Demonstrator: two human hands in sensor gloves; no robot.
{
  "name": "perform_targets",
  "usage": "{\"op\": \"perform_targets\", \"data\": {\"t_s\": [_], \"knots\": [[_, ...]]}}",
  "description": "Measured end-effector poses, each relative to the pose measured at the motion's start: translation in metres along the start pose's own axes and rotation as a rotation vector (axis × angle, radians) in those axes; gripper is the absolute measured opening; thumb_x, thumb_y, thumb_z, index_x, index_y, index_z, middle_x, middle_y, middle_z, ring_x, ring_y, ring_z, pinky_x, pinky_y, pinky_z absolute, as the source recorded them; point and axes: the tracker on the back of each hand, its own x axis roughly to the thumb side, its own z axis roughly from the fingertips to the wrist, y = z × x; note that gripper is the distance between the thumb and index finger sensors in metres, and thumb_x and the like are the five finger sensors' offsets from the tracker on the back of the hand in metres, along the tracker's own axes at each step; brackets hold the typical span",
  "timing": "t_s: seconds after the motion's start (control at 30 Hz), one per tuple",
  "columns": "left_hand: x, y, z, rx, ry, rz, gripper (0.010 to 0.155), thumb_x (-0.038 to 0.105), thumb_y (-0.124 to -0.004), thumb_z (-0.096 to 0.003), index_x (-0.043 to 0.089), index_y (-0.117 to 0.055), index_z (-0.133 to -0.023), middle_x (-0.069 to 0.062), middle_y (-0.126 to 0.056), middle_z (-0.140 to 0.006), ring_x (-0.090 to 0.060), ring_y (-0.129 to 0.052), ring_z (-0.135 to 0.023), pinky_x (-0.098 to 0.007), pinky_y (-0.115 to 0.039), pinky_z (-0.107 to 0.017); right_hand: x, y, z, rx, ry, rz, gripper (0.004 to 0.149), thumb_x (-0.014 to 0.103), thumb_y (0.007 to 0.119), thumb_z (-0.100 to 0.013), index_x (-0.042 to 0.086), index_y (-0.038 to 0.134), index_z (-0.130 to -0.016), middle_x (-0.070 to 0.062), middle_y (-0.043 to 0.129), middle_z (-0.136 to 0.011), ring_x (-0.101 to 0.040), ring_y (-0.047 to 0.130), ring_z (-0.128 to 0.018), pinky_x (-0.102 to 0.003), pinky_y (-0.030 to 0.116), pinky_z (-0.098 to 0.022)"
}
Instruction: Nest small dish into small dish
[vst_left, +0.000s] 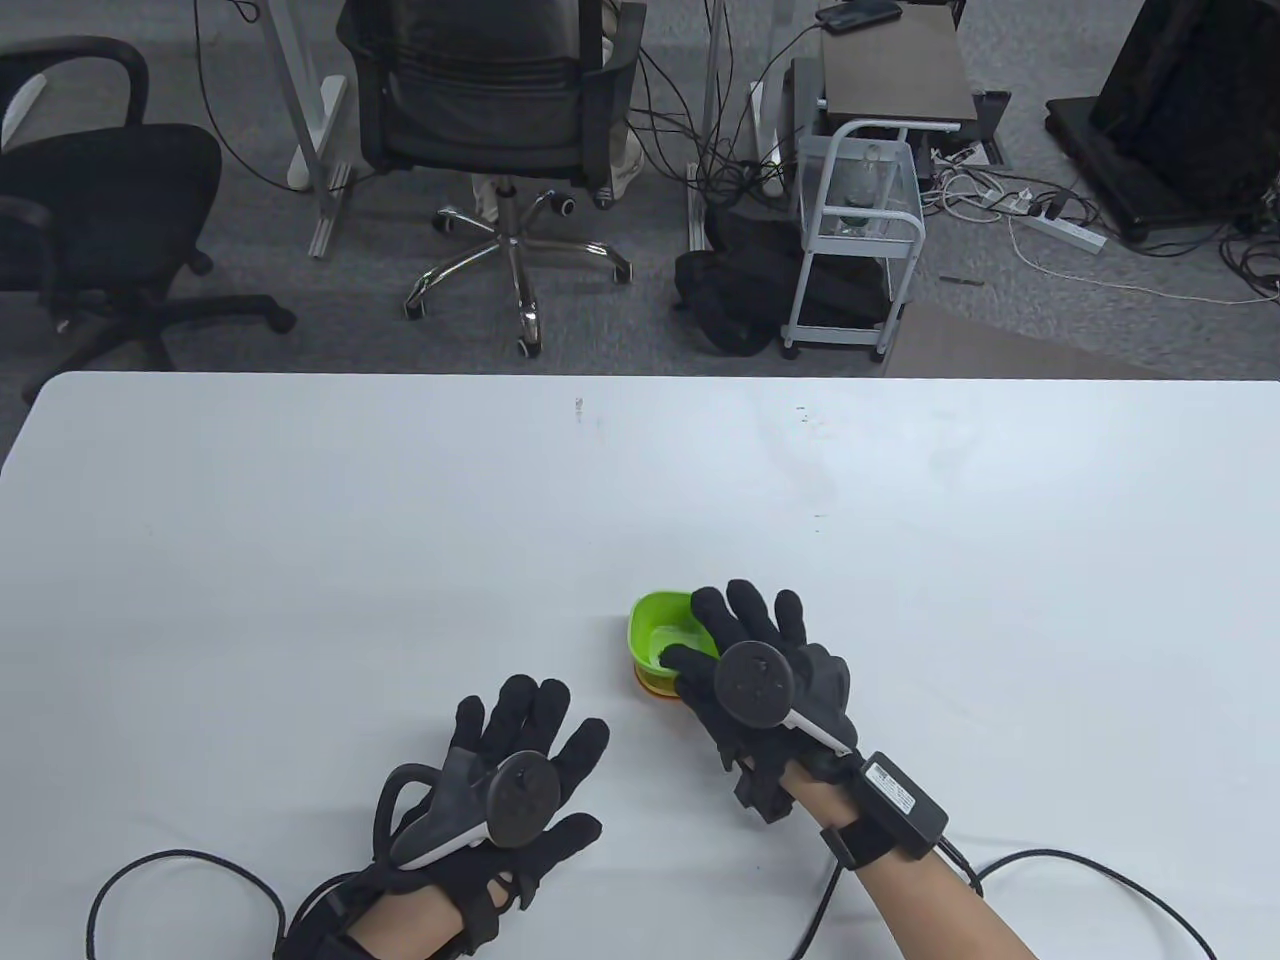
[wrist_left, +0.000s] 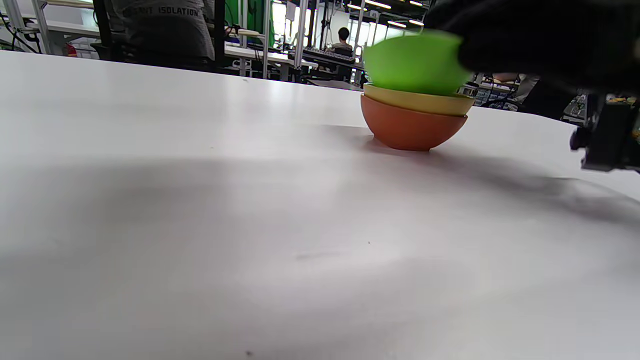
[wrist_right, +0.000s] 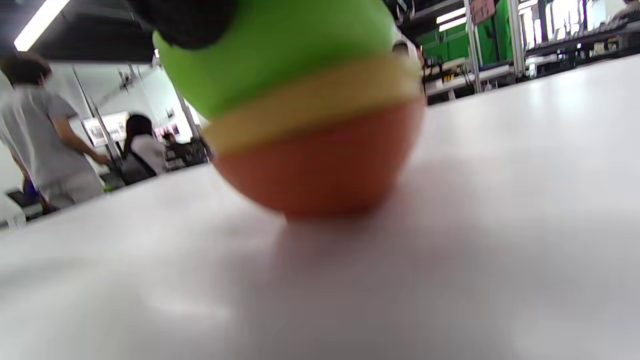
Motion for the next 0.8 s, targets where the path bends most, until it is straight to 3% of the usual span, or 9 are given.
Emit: {"op": "perform_targets", "data": {"t_s": [0.47,0.8], "knots": [[0.002,-0.001,-0.001,-0.014,-0.007,0.014,0.076,0.079,-0.057,-0.0317,0.067,-0.007,-0.088,0.022,0.005,-0.110,-0.012,0.009,-0.107,-0.052,-0.004,-0.077,-0.008,0.013,-0.001,0.022,0.011,-0.021,0.045,0.048,0.074,-0.038,0.040,0.071,-0.083,-0.001,0.033,-0.110,-0.039,0.023,-0.103,-0.064,0.005,-0.067],[-0.003,-0.002,-0.006,0.004,0.012,0.053,0.077,0.078,-0.057,-0.0319,0.067,-0.006,-0.088,0.023,0.005,-0.110,-0.012,0.010,-0.107,-0.053,-0.001,-0.076,-0.004,0.008,0.003,0.094,0.019,-0.018,0.059,0.053,0.074,-0.036,0.040,0.057,-0.091,0.000,0.014,-0.109,-0.038,0.015,-0.103,-0.063,0.003,-0.067]]}}
